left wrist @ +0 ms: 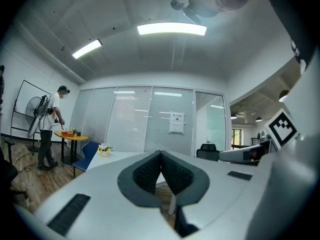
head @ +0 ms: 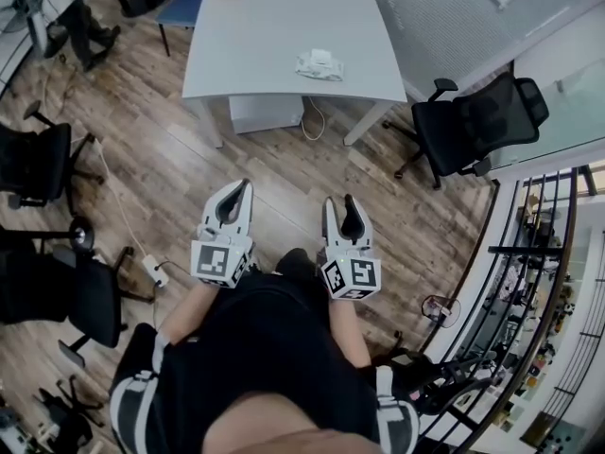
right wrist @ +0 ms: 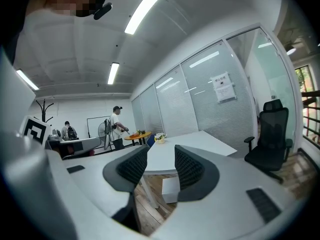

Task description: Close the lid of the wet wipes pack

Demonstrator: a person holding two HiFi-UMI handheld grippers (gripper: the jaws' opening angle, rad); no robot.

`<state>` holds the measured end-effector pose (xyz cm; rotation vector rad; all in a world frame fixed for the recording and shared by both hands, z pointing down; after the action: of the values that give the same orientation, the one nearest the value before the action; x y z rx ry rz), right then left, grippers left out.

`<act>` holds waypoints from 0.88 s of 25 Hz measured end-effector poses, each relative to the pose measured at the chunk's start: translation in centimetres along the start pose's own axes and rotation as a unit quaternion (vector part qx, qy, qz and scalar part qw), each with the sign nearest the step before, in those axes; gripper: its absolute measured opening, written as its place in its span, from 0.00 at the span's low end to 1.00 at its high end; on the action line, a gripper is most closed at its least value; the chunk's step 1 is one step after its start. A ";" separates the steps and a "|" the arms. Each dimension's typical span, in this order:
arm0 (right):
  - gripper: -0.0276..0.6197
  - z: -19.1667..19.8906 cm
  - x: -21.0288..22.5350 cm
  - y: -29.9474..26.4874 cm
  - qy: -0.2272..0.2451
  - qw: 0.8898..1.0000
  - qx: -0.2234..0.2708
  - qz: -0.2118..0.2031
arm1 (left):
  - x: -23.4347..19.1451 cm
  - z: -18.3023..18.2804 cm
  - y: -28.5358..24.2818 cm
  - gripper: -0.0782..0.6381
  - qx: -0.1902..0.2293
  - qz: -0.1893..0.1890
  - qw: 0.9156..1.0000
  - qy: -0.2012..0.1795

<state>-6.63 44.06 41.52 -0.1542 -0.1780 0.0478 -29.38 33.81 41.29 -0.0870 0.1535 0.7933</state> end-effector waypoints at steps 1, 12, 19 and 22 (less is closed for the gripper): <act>0.33 0.1 -0.2 -0.4 -0.002 1.000 0.001 0.001 | -0.3 0.0 -0.1 0.14 0.000 0.001 1.000 -0.002; 0.33 -0.3 4.3 -10.3 -0.004 1.000 -0.005 -0.020 | -3.3 1.4 -9.5 0.14 -0.013 -0.010 1.000 -0.009; 0.33 -3.6 10.8 -20.1 0.000 0.999 -0.009 -0.046 | -4.1 0.4 -20.6 0.14 -0.019 -0.029 0.999 -0.013; 0.33 -4.8 14.2 -24.1 0.003 0.998 -0.015 -0.058 | -4.1 0.1 -25.2 0.14 -0.026 -0.044 0.999 -0.015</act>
<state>8.96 20.42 43.07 -0.1727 -0.1822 -0.0703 -14.17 13.37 42.63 -0.1302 0.1003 0.7102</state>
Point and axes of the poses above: the fingertips, and each gripper's own axes: y backward along the fingers, x to its right, z out of its underside, the point moved 8 cm from there along y, backward along the fingers, and after that the axes turned 1 degree about y, right-handed, at the moved point
